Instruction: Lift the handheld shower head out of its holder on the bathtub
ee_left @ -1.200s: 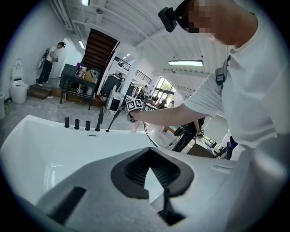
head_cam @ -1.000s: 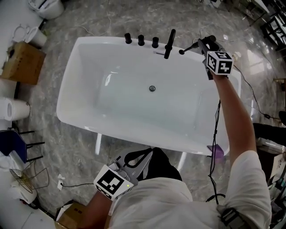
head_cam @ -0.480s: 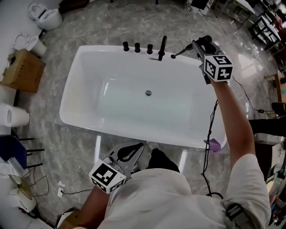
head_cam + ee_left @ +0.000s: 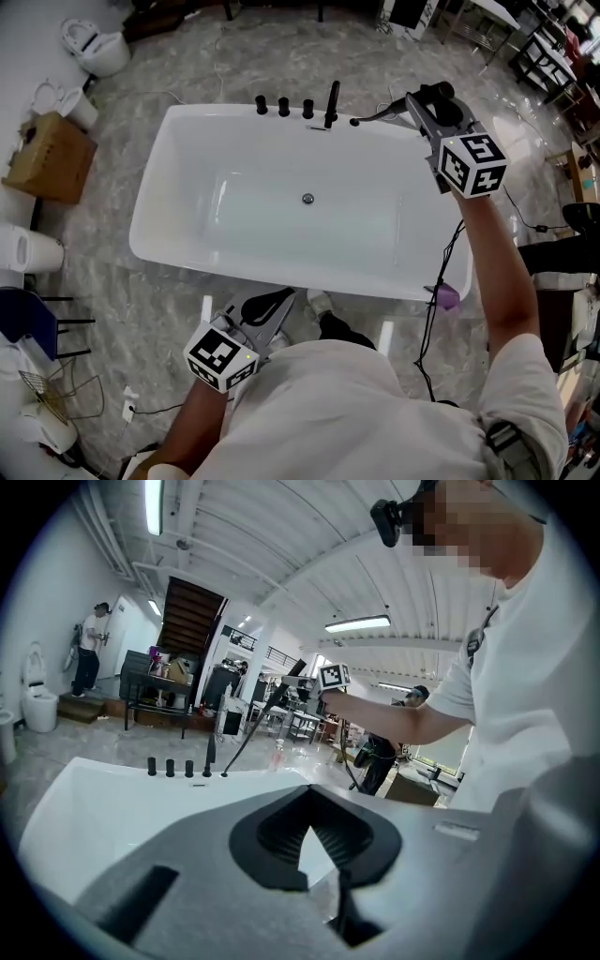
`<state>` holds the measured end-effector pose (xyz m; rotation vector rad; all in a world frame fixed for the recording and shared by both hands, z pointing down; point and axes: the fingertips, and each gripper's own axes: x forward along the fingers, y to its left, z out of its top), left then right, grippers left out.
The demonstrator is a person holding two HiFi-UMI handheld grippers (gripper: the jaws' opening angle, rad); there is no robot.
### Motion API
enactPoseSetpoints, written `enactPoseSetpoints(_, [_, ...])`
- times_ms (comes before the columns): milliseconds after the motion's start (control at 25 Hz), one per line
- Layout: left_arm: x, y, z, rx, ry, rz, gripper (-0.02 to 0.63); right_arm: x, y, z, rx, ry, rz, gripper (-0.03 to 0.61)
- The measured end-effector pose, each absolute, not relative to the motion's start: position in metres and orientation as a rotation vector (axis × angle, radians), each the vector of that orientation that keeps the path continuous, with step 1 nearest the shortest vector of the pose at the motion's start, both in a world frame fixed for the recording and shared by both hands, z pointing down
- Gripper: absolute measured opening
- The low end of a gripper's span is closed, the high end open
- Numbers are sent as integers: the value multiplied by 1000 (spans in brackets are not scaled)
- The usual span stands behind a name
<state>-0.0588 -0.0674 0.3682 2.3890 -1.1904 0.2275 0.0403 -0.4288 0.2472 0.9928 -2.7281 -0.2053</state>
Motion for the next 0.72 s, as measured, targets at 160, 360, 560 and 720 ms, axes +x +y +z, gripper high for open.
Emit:
enactPoseSetpoints(160, [-61, -64, 364, 2409, -1188, 242, 8, 47, -390, 223, 973, -2752, -250, 143])
enactPoseSetpoints(360, [-57, -64, 361, 2434, -1174, 255, 8, 52, -338, 203, 927, -2763, -316, 143])
enactPoseSetpoints(560, [-53, -62, 352, 2468, -1141, 257, 8, 49, -294, 186, 884, -2788, -328, 143])
enactPoseSetpoints(720, [-50, -58, 353, 2481, -1122, 258, 8, 47, -257, 181, 833, -2804, -355, 143])
